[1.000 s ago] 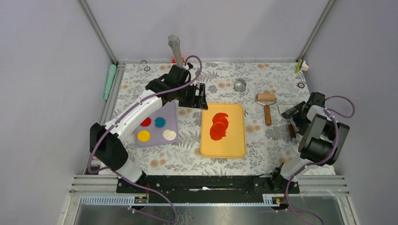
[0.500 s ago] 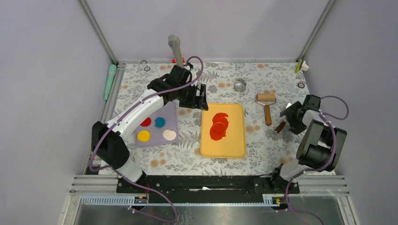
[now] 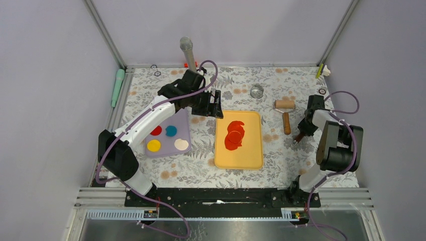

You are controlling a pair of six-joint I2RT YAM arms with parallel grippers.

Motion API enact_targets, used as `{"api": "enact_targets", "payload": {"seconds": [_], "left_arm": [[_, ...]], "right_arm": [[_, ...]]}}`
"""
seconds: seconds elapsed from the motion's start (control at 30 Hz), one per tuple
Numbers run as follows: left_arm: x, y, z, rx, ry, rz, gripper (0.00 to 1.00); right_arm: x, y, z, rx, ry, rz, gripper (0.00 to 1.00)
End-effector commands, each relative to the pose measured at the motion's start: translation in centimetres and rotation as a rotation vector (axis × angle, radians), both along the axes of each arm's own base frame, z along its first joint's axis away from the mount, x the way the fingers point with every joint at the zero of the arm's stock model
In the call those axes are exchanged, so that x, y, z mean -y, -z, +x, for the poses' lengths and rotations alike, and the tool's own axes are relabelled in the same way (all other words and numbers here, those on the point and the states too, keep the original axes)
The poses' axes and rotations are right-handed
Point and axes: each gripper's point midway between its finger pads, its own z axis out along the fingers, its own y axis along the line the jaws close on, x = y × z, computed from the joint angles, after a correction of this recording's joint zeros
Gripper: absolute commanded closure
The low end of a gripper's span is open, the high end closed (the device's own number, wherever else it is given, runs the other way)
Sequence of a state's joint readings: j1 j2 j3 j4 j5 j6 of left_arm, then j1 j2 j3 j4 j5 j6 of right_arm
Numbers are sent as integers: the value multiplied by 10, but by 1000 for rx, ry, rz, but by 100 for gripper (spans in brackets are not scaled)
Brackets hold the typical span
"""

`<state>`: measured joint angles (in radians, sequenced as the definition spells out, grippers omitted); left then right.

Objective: Roll out the dumpling wrappers from the dough
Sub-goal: Pick up the spatula from the center of the board.

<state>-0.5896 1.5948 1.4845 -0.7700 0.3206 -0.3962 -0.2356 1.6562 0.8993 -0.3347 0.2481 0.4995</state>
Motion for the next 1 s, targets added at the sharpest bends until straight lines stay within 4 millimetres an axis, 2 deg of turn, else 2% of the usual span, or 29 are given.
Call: {"api": "enact_targets", "payload": {"seconds": [0.0, 0.03, 0.17, 0.27, 0.43, 0.53, 0.63, 0.73, 0.8, 0.97], "left_arm": [[5, -18, 11, 64, 9, -28, 21], [5, -18, 11, 61, 12, -29, 21], [7, -24, 10, 54, 21, -41, 15], [9, -33, 13, 54, 16, -71, 12], [15, -53, 23, 46, 6, -138, 12], [23, -65, 28, 33, 10, -183, 11], [36, -72, 28, -7, 27, -245, 10], [46, -78, 31, -23, 25, -310, 9], [52, -78, 34, -29, 20, -346, 9], [66, -56, 44, -93, 2, -370, 9]], "right_arm": [[-15, 27, -40, -163, 9, 51, 92], [-15, 21, -37, -143, 5, 49, 100], [-23, -24, -20, 17, -41, 73, 100], [-42, -65, -4, 188, -108, 114, 100], [-101, -130, 15, 382, -326, 183, 100], [-154, -156, 18, 432, -522, 217, 100], [-205, -172, 14, 474, -697, 252, 100], [-244, -179, 5, 498, -824, 291, 100], [-259, -180, 3, 508, -867, 307, 100], [-274, -183, 3, 528, -906, 328, 100]]}}
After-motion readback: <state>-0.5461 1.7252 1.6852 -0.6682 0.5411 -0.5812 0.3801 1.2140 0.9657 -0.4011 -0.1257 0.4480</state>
